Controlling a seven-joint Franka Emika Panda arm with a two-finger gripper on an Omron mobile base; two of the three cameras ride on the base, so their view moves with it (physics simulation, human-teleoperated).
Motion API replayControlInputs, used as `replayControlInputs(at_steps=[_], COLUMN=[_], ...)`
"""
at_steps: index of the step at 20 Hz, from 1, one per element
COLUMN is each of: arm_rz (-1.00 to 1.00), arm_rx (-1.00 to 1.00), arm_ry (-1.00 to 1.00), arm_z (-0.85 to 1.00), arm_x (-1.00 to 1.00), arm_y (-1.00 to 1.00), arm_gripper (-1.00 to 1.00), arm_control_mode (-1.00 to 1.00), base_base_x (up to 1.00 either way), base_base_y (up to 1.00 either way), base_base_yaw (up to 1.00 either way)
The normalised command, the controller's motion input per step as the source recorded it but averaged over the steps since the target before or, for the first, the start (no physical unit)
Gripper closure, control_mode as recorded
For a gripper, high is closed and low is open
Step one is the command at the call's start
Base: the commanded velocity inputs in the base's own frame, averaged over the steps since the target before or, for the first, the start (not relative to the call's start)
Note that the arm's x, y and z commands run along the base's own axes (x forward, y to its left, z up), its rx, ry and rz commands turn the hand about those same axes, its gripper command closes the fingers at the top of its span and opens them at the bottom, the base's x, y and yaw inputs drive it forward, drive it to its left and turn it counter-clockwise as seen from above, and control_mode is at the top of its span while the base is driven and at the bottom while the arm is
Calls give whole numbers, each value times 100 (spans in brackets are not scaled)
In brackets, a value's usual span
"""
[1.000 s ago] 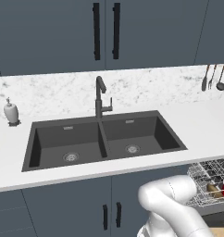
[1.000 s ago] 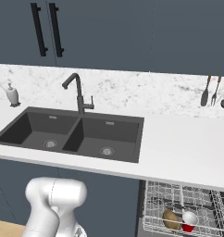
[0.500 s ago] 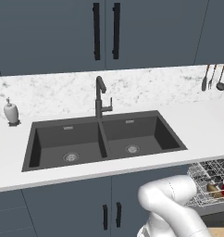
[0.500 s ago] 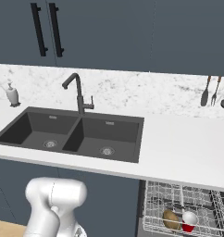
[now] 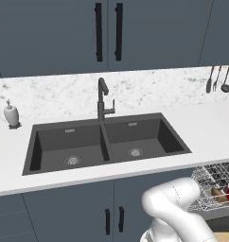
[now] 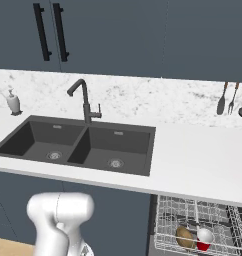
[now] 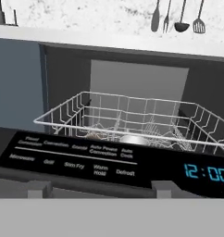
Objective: Pick up the cup and bowl from the counter, place them in the dishwasher, and close the dishwasher door.
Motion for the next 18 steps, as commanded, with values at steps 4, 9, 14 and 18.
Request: replayControlInputs(at_steps=[4,9,14,18], arm_rz=[0,0,0,0], arm_rx=[11,12,5,1], arm_ry=[-1,-10,-15,-7], arm_z=[-55,-9,-8,-53], arm_x=[-4,-45,-60,-13], arm_y=[-31,-34,-4,3], arm_gripper=[-100,-100,-100,-100], arm_control_mode=[-100,-100,-100,-100], base_base_x=[0,0,0,0], base_base_y=[0,0,0,0], base_base_yaw=[0,0,0,0])
